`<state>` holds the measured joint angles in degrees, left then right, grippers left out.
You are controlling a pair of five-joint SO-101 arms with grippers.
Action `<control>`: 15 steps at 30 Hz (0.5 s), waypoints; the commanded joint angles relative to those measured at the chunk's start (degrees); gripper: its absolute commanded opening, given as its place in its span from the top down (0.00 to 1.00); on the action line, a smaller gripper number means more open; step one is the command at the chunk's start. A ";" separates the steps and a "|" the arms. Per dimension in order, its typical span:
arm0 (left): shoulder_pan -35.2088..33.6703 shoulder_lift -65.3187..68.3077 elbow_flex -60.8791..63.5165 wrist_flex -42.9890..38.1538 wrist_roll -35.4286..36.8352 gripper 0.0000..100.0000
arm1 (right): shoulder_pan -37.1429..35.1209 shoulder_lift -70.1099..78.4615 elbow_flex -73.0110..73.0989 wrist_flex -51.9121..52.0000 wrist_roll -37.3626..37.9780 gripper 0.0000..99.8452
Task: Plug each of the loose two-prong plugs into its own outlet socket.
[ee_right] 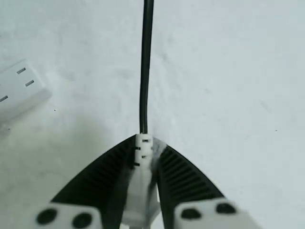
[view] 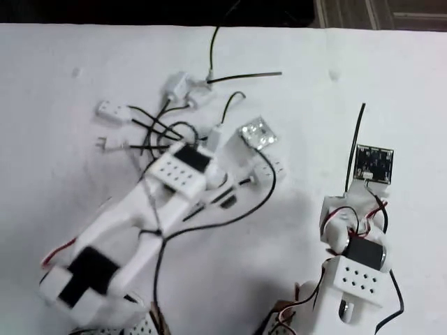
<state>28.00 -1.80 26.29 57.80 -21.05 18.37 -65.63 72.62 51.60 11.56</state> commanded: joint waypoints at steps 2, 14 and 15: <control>0.22 14.46 -14.33 -0.62 0.79 0.77 | 0.66 -1.01 -0.44 -0.75 -0.35 0.98; 5.14 29.41 -30.33 7.21 0.44 0.83 | 0.75 -1.01 -0.44 -0.75 -0.35 0.98; 5.05 30.29 -31.56 7.56 0.44 0.87 | 0.75 -1.01 -0.44 -0.75 -0.26 0.98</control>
<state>32.31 27.12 -0.44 64.40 -20.70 18.37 -65.63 72.62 51.60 11.56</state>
